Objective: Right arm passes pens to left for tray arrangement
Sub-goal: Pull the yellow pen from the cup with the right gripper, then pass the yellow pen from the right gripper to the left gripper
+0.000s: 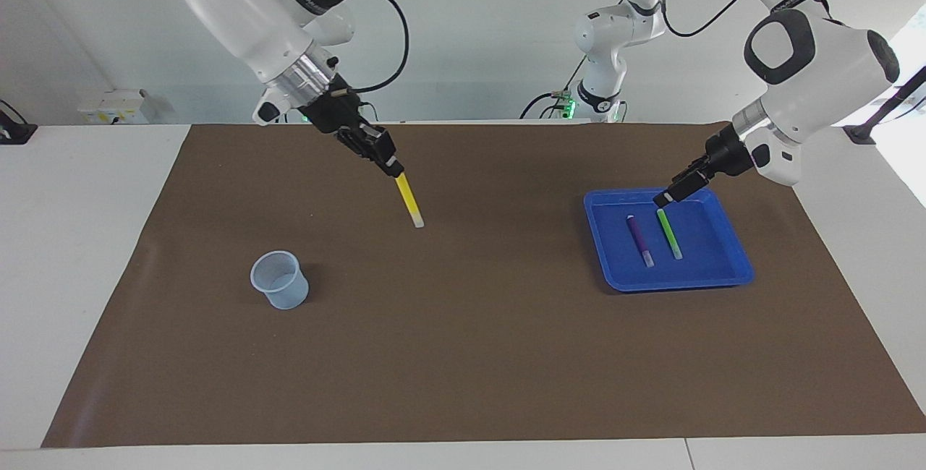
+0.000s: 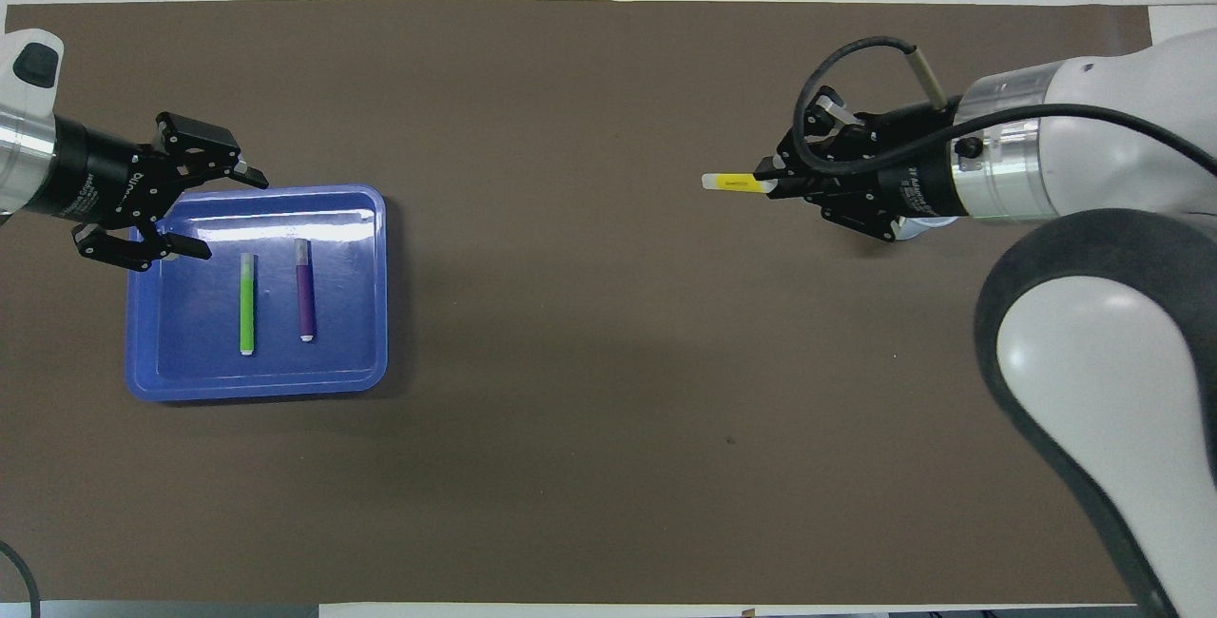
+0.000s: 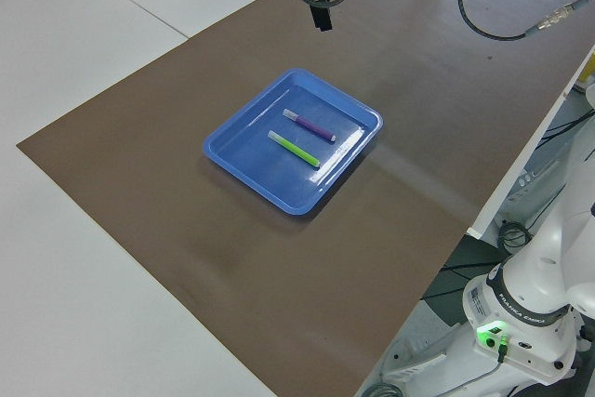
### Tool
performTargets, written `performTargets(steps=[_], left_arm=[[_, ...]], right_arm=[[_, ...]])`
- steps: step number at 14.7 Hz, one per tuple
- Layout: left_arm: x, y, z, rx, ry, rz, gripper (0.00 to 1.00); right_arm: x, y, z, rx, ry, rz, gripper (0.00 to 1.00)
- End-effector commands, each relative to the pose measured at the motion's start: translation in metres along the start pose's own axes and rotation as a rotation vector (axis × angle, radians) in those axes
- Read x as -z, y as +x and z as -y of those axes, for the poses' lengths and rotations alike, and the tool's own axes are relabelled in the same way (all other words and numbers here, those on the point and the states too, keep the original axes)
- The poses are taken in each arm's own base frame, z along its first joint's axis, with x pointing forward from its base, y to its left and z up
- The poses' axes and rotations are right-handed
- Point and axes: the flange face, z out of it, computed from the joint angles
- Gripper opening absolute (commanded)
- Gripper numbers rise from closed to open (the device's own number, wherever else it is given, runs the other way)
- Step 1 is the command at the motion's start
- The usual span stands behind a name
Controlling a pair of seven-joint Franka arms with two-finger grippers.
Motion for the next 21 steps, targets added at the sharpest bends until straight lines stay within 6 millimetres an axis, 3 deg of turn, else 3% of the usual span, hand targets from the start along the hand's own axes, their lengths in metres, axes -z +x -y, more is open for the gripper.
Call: performTargets(steps=[1, 4, 8, 11, 13, 15, 17, 21], left_arm=[[0.002, -0.035, -0.023, 0.189, -0.085, 0.075, 1.00], [-0.002, -0.054, -0.036, 0.307, -0.163, 0.183, 1.00], [-0.011, -0.075, -0.040, 0.401, -0.225, 0.319, 1.00], [-0.047, -0.110, -0.050, 0.441, -0.252, 0.327, 1.00], [-0.067, -0.122, -0.045, 0.466, -0.278, 0.319, 1.00], [-0.070, -0.124, -0.043, 0.475, -0.288, 0.321, 1.00], [-0.071, -0.124, -0.042, 0.479, -0.286, 0.326, 1.00], [-0.071, -0.125, -0.040, 0.470, -0.267, 0.342, 0.85]], right_arm=[[-0.021, -0.041, 0.025, -0.092, 0.069, 0.042, 0.00], [-0.037, -0.057, 0.033, -0.147, 0.103, 0.054, 0.00], [-0.063, -0.085, 0.045, -0.178, 0.128, 0.085, 0.00], [-0.069, -0.106, 0.052, -0.224, 0.171, 0.114, 0.00], [-0.074, -0.125, 0.055, -0.233, 0.172, 0.140, 0.00], [-0.077, -0.140, 0.058, -0.237, 0.191, 0.146, 0.00], [-0.077, -0.142, 0.058, -0.235, 0.190, 0.148, 0.00], [-0.079, -0.143, 0.059, -0.228, 0.187, 0.145, 0.00]])
